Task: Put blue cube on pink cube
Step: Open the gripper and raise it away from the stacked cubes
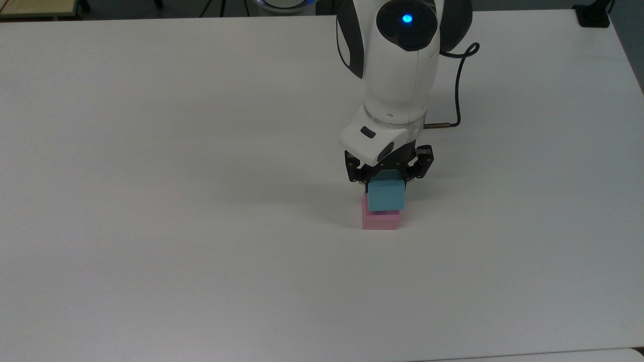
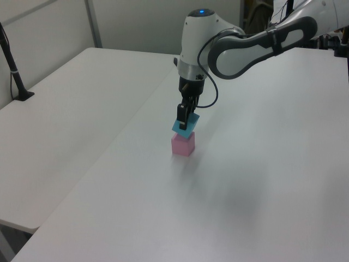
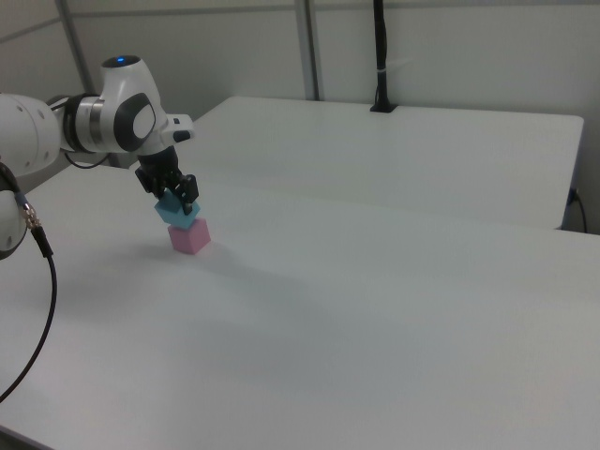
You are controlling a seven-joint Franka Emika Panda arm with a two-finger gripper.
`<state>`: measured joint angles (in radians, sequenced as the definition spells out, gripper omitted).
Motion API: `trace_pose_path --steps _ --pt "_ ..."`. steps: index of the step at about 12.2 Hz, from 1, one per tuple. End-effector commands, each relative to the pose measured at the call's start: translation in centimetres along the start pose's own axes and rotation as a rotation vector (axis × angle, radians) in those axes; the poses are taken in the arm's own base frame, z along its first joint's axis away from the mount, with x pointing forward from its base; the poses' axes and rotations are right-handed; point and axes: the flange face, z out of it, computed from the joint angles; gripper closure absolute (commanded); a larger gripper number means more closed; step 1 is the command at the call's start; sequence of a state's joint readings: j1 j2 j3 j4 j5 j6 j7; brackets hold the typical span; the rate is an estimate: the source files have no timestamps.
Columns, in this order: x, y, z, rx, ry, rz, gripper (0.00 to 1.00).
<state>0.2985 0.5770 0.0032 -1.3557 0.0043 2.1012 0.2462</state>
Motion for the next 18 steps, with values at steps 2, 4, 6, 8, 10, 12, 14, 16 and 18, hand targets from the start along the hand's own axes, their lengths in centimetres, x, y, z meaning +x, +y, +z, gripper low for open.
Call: trace_pose_path --steps 2,4,6,8,10,12,14,16,18 --pt "0.0 -0.7 1.6 -0.005 -0.011 0.016 0.68" --pt "0.0 -0.8 1.6 -0.001 -0.014 0.044 0.19" --pt "0.0 -0.7 1.6 -0.001 -0.014 0.065 0.00" --pt "0.0 -0.4 1.0 0.000 -0.012 0.081 0.00" --pt "-0.2 -0.2 -3.1 0.017 0.019 0.090 0.00" --pt "-2.9 1.1 -7.5 -0.003 -0.050 0.101 0.00" --pt "-5.4 4.8 -12.8 -0.032 -0.141 0.152 0.00" --pt "-8.0 8.6 -16.3 -0.065 -0.181 0.182 0.00" --pt "-10.1 12.5 -19.2 -0.082 -0.159 0.160 0.00"
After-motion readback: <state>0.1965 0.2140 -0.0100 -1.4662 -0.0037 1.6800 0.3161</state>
